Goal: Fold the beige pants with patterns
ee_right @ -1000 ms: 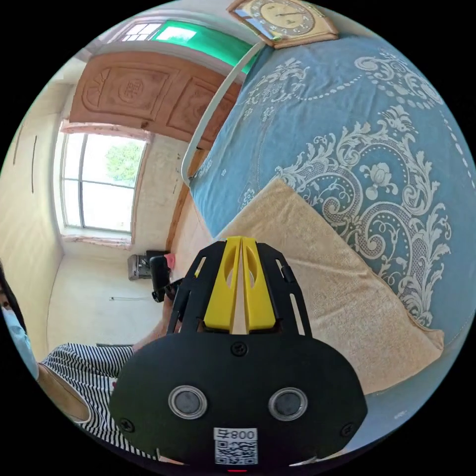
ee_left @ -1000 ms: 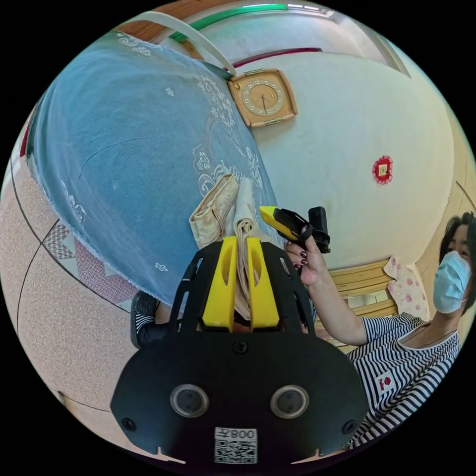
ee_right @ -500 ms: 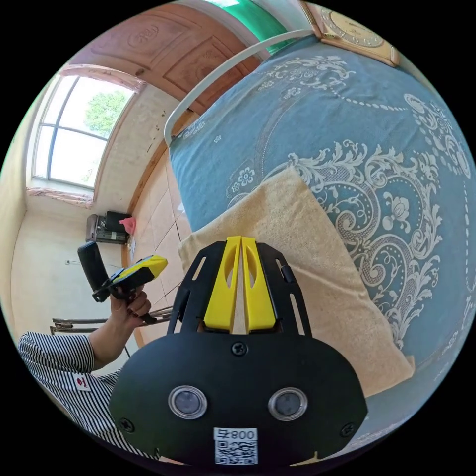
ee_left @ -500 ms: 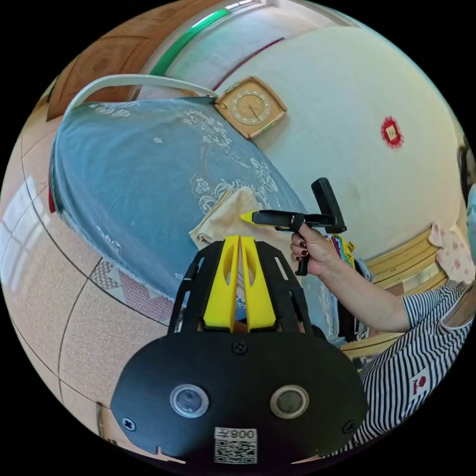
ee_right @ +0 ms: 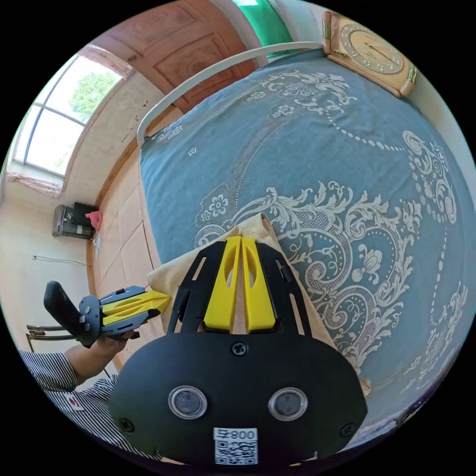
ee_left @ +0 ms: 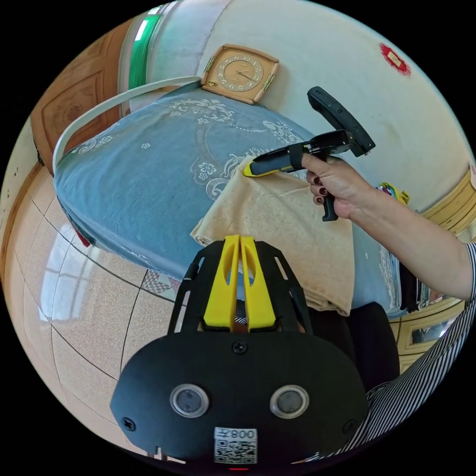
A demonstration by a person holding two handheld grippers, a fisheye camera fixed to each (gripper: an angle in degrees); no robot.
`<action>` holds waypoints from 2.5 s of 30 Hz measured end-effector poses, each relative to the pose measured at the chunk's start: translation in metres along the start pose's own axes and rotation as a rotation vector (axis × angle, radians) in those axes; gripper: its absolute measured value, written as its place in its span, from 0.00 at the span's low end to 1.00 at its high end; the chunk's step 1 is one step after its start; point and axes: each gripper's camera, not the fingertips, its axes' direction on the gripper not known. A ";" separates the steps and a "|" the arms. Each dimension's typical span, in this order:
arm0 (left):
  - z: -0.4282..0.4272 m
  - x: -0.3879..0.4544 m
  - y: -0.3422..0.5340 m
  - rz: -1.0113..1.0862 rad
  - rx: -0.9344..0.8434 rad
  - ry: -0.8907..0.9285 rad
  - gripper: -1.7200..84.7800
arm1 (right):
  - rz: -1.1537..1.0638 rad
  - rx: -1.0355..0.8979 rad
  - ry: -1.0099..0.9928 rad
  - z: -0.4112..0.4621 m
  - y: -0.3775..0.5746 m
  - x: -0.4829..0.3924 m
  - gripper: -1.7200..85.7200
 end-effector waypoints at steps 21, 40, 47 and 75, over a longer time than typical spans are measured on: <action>0.013 0.089 0.017 0.107 -0.045 -0.103 0.02 | -0.075 0.003 0.134 -0.042 0.009 -0.009 0.02; 0.013 0.141 0.029 0.166 -0.024 -0.150 0.02 | 0.258 0.184 -0.021 -0.195 0.221 0.079 0.02; 0.034 0.147 0.032 0.204 -0.062 -0.136 0.02 | 0.360 0.203 -0.036 -0.226 0.266 0.094 0.02; 0.030 -0.018 0.005 -0.108 0.011 0.182 0.03 | 0.052 0.078 -0.214 -0.359 0.347 -0.079 0.02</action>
